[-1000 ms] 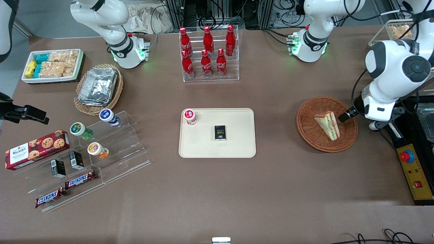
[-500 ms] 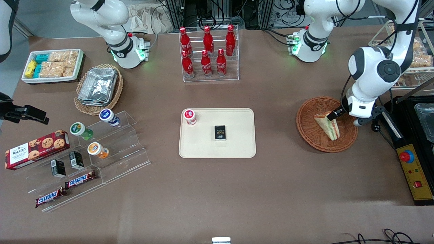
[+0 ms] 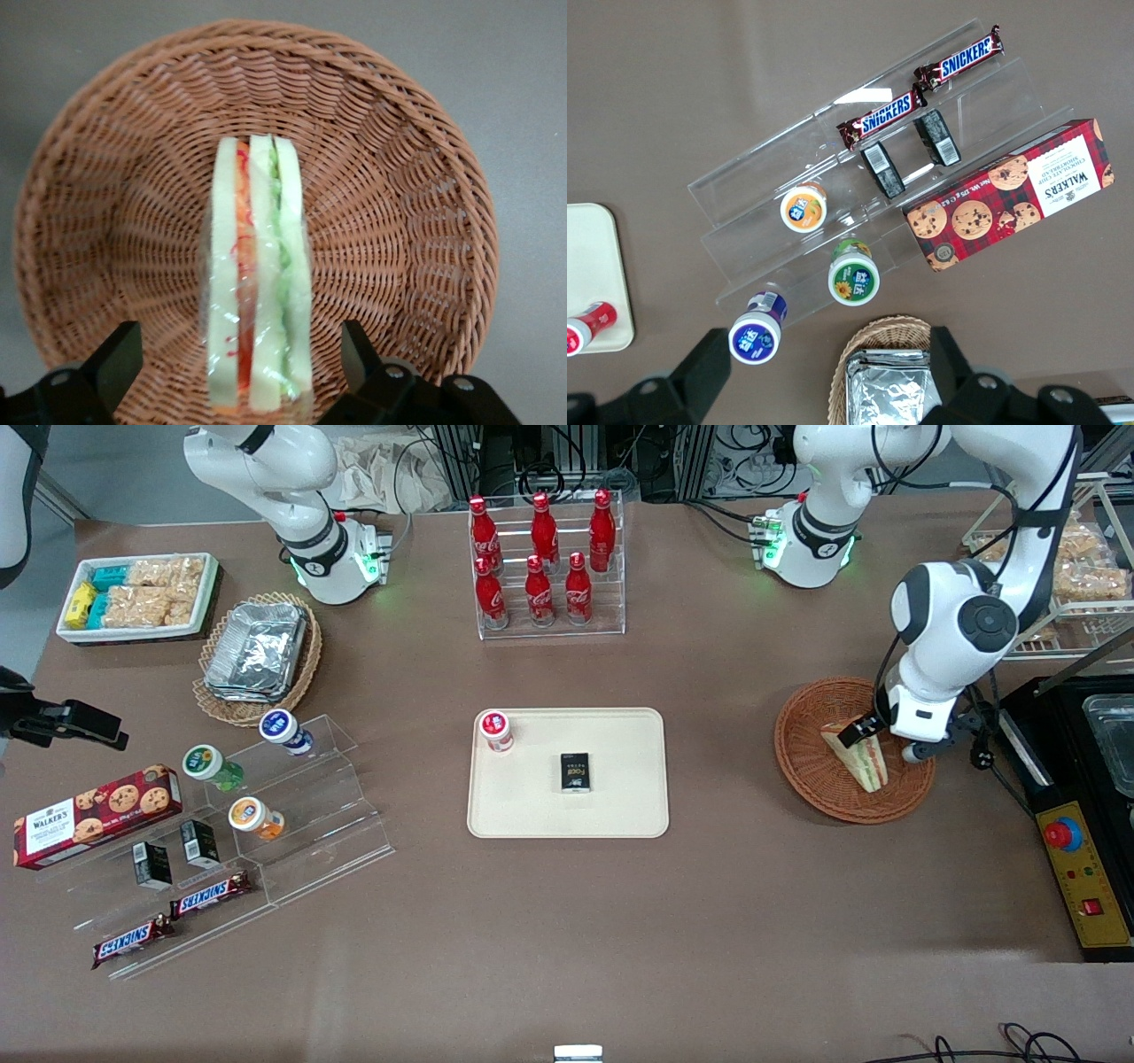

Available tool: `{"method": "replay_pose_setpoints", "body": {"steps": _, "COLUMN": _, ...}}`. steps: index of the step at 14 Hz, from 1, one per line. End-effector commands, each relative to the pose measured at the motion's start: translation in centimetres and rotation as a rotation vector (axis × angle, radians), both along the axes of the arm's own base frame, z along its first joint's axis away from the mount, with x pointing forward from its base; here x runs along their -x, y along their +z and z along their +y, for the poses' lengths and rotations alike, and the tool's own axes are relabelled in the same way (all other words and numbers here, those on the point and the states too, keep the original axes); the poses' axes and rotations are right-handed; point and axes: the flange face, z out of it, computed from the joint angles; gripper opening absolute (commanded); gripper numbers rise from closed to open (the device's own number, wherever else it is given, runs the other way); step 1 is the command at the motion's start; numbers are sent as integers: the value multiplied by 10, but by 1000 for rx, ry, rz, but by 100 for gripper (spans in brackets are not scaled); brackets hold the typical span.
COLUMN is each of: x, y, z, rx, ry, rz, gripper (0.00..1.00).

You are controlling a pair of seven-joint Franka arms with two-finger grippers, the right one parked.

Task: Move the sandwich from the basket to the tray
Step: 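Lower the open left gripper and close it on the sandwich, then lift the sandwich and carry it over the cream tray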

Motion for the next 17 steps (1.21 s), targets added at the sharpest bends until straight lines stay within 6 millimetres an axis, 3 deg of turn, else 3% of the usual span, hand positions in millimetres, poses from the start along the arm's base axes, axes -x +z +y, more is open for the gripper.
{"method": "replay_pose_setpoints", "body": {"steps": 1, "x": 5, "y": -18, "z": -1, "rx": 4, "ry": 9, "rz": -6, "gripper": 100}}
{"method": "replay_pose_setpoints", "body": {"steps": 2, "x": 7, "y": -20, "z": 0, "rx": 2, "ry": 3, "rz": -3, "gripper": 98}}
{"method": "replay_pose_setpoints", "body": {"steps": 3, "x": 8, "y": -21, "z": 3, "rx": 2, "ry": 7, "rz": -6, "gripper": 77}}
{"method": "replay_pose_setpoints", "body": {"steps": 4, "x": 8, "y": -22, "z": 4, "rx": 2, "ry": 12, "rz": -6, "gripper": 32}}
{"method": "replay_pose_setpoints", "body": {"steps": 5, "x": 8, "y": -22, "z": 4, "rx": 2, "ry": 10, "rz": -6, "gripper": 0}}
{"method": "replay_pose_setpoints", "body": {"steps": 9, "x": 5, "y": -16, "z": -1, "rx": 2, "ry": 6, "rz": -5, "gripper": 0}}
{"method": "replay_pose_setpoints", "body": {"steps": 11, "x": 3, "y": 2, "z": -15, "rx": -5, "ry": -31, "rz": 1, "gripper": 0}}
{"method": "replay_pose_setpoints", "body": {"steps": 14, "x": -16, "y": 48, "z": -44, "rx": -27, "ry": -97, "rz": 58, "gripper": 0}}
{"method": "replay_pose_setpoints", "body": {"steps": 17, "x": -49, "y": 125, "z": -84, "rx": -46, "ry": -160, "rz": 126, "gripper": 0}}
